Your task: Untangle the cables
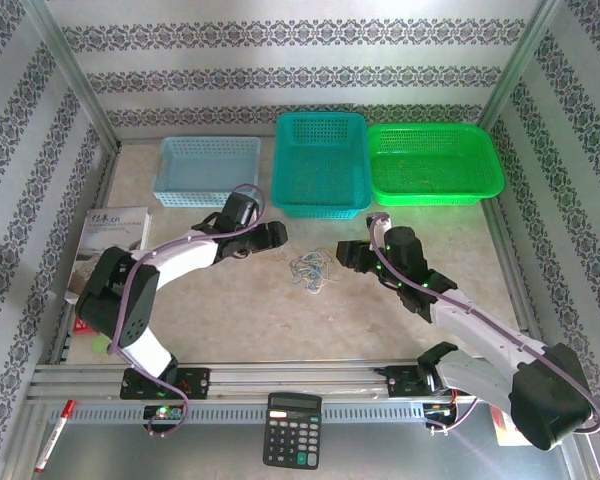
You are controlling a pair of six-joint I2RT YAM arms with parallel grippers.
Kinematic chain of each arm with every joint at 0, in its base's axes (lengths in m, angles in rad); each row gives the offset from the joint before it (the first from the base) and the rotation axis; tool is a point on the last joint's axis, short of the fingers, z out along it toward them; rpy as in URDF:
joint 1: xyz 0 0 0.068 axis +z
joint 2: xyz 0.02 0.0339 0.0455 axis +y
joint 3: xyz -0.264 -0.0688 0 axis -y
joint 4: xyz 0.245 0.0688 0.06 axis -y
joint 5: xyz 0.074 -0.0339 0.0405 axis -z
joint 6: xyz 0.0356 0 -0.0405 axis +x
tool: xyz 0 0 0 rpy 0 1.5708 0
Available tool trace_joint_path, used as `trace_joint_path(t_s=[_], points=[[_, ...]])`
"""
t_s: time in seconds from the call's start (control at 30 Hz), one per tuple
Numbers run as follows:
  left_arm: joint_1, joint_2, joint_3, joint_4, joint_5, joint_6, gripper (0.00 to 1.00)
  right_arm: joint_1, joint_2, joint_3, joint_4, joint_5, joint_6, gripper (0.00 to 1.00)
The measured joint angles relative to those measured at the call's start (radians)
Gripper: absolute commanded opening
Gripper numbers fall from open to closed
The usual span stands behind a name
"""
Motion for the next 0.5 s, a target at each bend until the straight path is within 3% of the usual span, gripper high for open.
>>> trace_joint_path(t_s=[0.23,0.5], points=[[-0.056,0.121,0.129,-0.082,-0.051,0.085,0.62,0.033,0.000,0.000,-0.014,-0.002,0.001,0.53],[-0.067,0.173,0.148,-0.123,-0.105,0.124,0.53,0.041,0.000,0.000,-0.014,-0.002,0.012,0.53]])
